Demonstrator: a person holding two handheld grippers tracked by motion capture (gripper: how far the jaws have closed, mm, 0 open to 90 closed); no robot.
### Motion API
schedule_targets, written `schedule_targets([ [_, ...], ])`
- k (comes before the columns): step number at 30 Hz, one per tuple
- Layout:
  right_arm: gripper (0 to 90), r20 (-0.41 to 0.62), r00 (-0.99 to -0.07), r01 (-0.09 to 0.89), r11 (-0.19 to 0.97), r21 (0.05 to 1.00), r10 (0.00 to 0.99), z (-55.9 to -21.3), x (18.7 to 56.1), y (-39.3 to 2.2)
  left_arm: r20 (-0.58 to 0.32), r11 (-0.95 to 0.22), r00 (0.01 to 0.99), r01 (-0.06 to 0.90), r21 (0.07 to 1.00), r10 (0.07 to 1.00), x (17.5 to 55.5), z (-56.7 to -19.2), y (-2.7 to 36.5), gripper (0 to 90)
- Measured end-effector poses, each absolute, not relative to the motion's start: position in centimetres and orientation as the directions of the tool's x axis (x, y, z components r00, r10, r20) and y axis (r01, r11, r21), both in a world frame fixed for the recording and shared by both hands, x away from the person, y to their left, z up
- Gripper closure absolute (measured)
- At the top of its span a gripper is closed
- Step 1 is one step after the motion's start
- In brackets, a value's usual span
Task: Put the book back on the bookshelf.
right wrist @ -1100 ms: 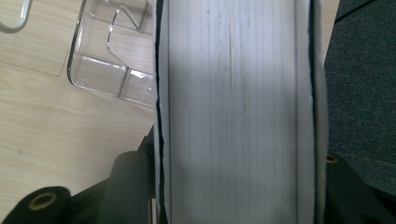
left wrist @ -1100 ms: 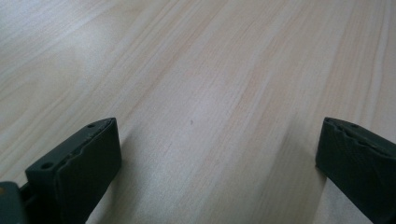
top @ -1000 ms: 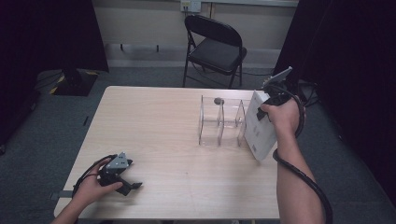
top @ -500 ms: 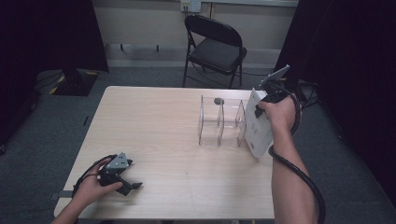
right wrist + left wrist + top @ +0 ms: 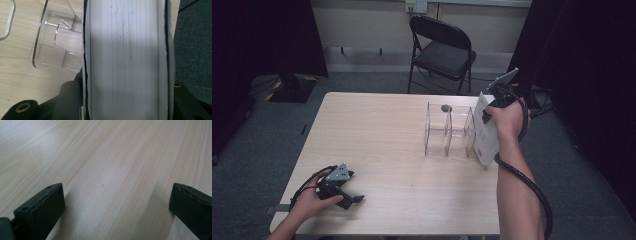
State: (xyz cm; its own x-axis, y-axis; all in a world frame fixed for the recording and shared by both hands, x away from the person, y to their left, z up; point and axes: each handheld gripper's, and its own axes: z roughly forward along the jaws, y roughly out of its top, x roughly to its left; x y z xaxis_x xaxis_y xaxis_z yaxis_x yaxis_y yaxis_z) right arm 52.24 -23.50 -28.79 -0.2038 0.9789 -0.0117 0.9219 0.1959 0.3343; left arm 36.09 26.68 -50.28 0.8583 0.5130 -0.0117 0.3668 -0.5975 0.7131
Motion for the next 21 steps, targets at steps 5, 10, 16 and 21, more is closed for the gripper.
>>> schedule_targets([
  [5, 52.4, -0.018, -0.191, 0.922, 0.185, 0.339, 0.982, -29.1, 52.7, -23.2, -0.012, -0.597, 0.858, 0.367, 0.713, 0.513, 36.1, -50.3, 26.7, 0.0],
  [10, 52.4, -0.039, -0.182, 0.925, 0.185, 0.332, 0.982, -29.2, 53.1, -22.7, -0.012, -0.597, 0.858, 0.367, 0.713, 0.513, 36.1, -50.3, 26.7, 0.0],
  [16, 52.4, -0.034, -0.169, 0.928, 0.171, 0.332, 0.985, -29.6, 53.6, -22.7, -0.012, -0.597, 0.858, 0.367, 0.713, 0.513, 36.1, -50.3, 26.7, 0.0],
  [21, 52.4, -0.031, -0.154, 0.929, 0.155, 0.337, 0.988, -30.1, 53.9, -22.6, -0.012, -0.597, 0.858, 0.367, 0.713, 0.513, 36.1, -50.3, 26.7, 0.0],
])
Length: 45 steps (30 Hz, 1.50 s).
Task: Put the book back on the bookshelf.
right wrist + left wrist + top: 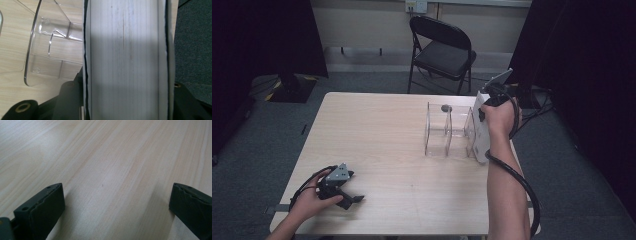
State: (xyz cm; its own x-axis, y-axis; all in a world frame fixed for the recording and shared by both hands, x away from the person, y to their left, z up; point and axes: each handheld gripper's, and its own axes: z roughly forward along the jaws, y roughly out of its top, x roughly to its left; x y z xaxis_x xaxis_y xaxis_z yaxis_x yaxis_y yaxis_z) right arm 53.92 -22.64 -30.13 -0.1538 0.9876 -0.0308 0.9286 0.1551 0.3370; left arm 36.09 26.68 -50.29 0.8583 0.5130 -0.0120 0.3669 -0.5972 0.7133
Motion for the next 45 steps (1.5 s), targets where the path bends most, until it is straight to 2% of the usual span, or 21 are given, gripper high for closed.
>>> schedule_targets([
  [23, 50.9, -0.035, -0.156, 0.921, 0.158, 0.355, 0.987, -30.7, 54.4, -22.4, -0.011, -0.598, 0.858, 0.367, 0.713, 0.513, 36.1, -50.3, 26.7, 0.0],
  [27, 48.4, -0.035, -0.166, 0.915, 0.167, 0.368, 0.985, -30.8, 54.1, -22.7, -0.006, -0.599, 0.857, 0.366, 0.712, 0.516, 36.1, -50.3, 26.7, 0.0],
  [32, 39.4, -0.036, -0.159, 0.910, 0.160, 0.382, 0.987, -30.6, 53.6, -23.0, -0.008, -0.599, 0.858, 0.366, 0.712, 0.514, 36.0, -50.3, 26.7, 0.0],
  [36, 35.6, -0.037, -0.162, 0.910, 0.164, 0.382, 0.986, -30.5, 53.1, -23.2, -0.005, -0.601, 0.857, 0.365, 0.710, 0.515, 36.0, -50.3, 26.7, 0.0],
  [45, 33.5, -0.014, -0.161, 0.909, 0.154, 0.386, 0.987, -30.6, 51.9, -24.0, -0.004, -0.602, 0.856, 0.366, 0.710, 0.517, 36.0, -50.3, 26.6, 0.0],
])
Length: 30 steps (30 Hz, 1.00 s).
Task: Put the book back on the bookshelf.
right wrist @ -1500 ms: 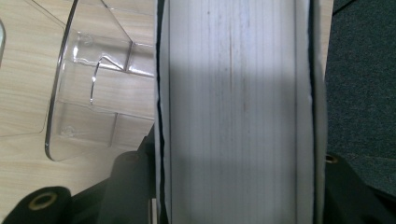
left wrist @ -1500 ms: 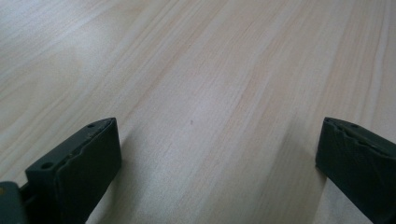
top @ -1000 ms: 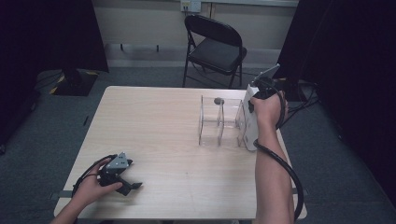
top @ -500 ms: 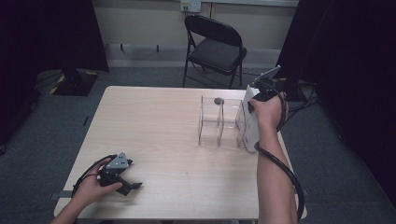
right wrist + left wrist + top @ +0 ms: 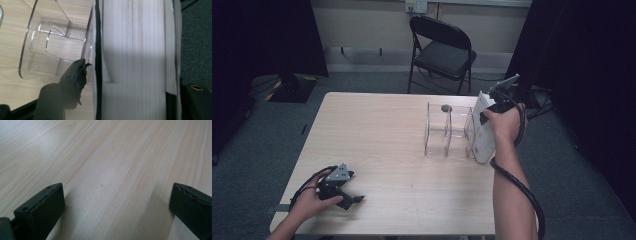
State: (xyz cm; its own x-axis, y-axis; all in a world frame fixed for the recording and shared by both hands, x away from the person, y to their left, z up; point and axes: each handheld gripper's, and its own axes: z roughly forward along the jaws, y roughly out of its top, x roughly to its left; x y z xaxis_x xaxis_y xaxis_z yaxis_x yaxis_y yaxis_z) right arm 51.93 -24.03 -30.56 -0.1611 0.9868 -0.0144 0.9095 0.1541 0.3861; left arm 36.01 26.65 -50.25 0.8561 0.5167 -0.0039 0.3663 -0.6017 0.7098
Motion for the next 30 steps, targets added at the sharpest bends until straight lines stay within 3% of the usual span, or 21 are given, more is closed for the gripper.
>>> schedule_targets([
  [30, 30.2, 0.068, -0.188, 0.909, 0.147, 0.391, 0.980, -31.3, 48.1, -26.4, -0.008, -0.604, 0.863, 0.360, 0.711, 0.505, 36.2, -50.3, 26.4, 0.0],
])
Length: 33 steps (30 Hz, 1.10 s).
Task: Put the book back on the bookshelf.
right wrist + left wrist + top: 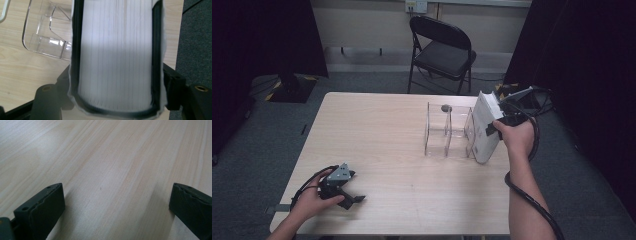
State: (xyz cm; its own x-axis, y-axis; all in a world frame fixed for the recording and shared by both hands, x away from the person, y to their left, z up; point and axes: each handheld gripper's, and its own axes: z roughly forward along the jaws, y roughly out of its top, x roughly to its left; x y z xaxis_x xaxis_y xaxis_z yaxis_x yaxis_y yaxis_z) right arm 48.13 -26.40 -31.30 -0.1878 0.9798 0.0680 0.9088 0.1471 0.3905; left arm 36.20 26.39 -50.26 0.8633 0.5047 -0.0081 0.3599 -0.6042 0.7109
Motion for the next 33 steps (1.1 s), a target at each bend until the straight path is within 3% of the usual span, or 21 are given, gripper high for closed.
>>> schedule_targets([
  [33, 27.8, 0.088, -0.258, 0.888, 0.200, 0.413, 0.962, -32.1, 46.0, -26.0, -0.007, -0.606, 0.865, 0.358, 0.711, 0.502, 36.2, -50.3, 26.4, 0.0],
])
